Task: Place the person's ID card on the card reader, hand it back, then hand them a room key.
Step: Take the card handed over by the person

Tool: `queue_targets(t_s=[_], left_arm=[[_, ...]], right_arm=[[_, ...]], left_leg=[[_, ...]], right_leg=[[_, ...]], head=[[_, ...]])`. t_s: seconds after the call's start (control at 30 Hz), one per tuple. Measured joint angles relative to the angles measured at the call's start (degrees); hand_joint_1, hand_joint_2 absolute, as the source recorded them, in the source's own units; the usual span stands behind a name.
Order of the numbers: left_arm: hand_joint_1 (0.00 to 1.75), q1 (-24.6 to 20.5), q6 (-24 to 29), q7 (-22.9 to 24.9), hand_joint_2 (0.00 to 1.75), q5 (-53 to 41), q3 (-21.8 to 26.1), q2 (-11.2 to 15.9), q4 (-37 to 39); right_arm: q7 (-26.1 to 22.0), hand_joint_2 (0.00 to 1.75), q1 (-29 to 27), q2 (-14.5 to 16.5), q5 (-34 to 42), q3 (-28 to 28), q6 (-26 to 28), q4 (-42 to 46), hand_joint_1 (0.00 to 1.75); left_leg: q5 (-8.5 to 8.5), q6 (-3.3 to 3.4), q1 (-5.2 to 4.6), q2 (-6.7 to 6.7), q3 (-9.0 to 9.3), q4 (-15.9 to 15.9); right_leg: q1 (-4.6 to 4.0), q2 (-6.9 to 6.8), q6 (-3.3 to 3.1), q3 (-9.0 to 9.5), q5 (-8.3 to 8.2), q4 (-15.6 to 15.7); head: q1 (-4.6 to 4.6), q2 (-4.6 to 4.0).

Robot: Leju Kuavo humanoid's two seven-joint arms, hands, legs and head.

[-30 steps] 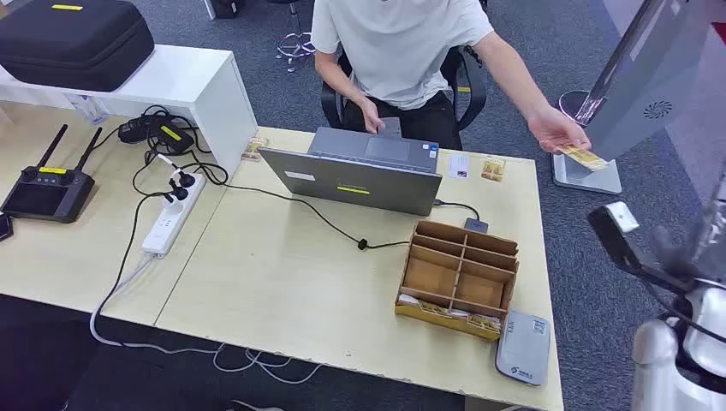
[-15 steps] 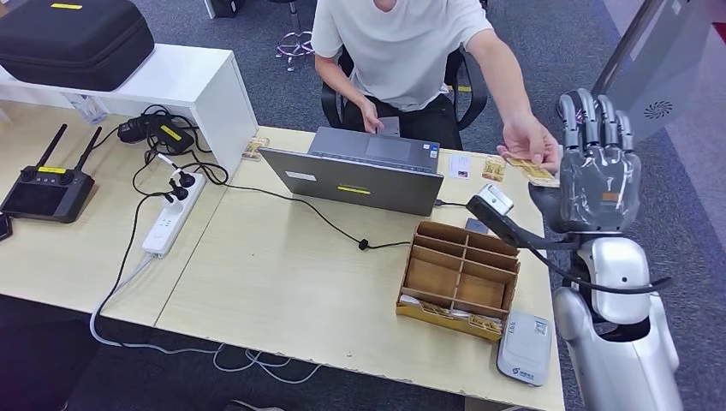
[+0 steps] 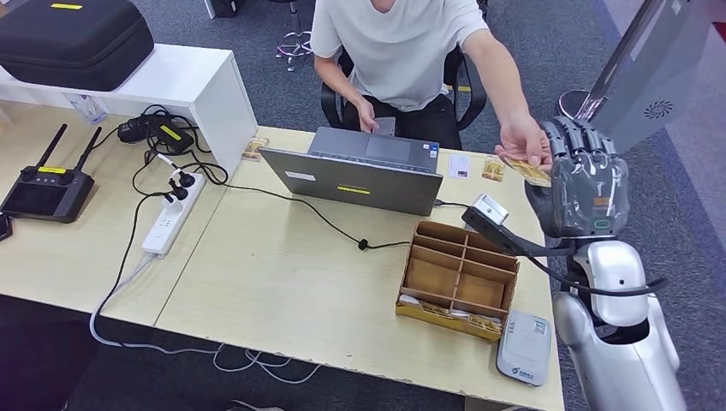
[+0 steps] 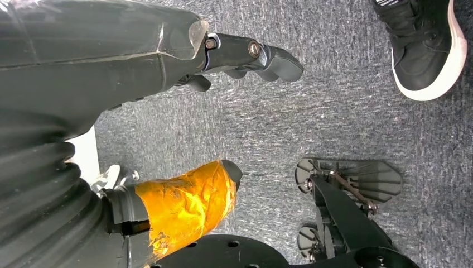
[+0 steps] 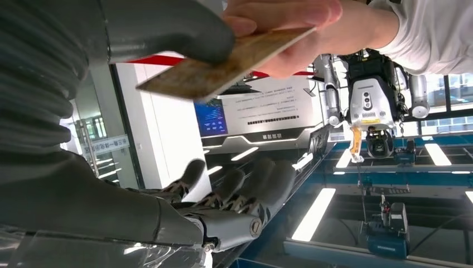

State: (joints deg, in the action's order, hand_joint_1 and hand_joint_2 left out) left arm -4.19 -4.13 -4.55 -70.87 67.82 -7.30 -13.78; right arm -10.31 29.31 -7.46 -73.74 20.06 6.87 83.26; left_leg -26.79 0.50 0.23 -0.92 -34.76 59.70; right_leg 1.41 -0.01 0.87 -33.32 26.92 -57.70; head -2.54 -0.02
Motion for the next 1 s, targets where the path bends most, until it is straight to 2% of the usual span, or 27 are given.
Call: queue_targets(t_s=[0.57, 0.8, 1.0], left_arm=[[0.0, -0.01, -2.2, -0.2, 1.75, 0.66, 0.0, 0.15, 0.31], [0.0, 0.0, -0.36, 0.27, 1.75, 1.89, 0.06, 0.13, 0.31], [0.0, 0.04, 0.16, 0.77, 1.75, 3.44, 1.32, 0.0, 0.31]], right_arm=[[-1.07, 1.75, -0.51, -1.33, 1.89, 0.77, 1.48, 0.26, 1.75], [-0.16, 1.75, -6.12, -1.93, 0.78, 0.14, 6.07, 3.8, 1.75], [-1.13, 1.75, -14.0, -2.97, -2.26, -4.4, 12.05, 8.03, 1.75]], left_leg=[[0.0, 0.0, 0.0, -0.01, 0.01, 0.0], [-0.02, 0.02, 0.0, -0.03, -0.01, 0.0], [-0.05, 0.05, -0.01, -0.04, -0.03, 0.0]], right_leg=[[0.0, -0.01, 0.0, -0.01, 0.0, 0.0], [0.0, -0.04, 0.01, -0.03, 0.02, 0.02], [0.01, -0.06, 0.05, -0.01, 0.04, 0.04]], head=[[0.01, 0.0], [0.0, 0.0], [0.0, 0.0]])
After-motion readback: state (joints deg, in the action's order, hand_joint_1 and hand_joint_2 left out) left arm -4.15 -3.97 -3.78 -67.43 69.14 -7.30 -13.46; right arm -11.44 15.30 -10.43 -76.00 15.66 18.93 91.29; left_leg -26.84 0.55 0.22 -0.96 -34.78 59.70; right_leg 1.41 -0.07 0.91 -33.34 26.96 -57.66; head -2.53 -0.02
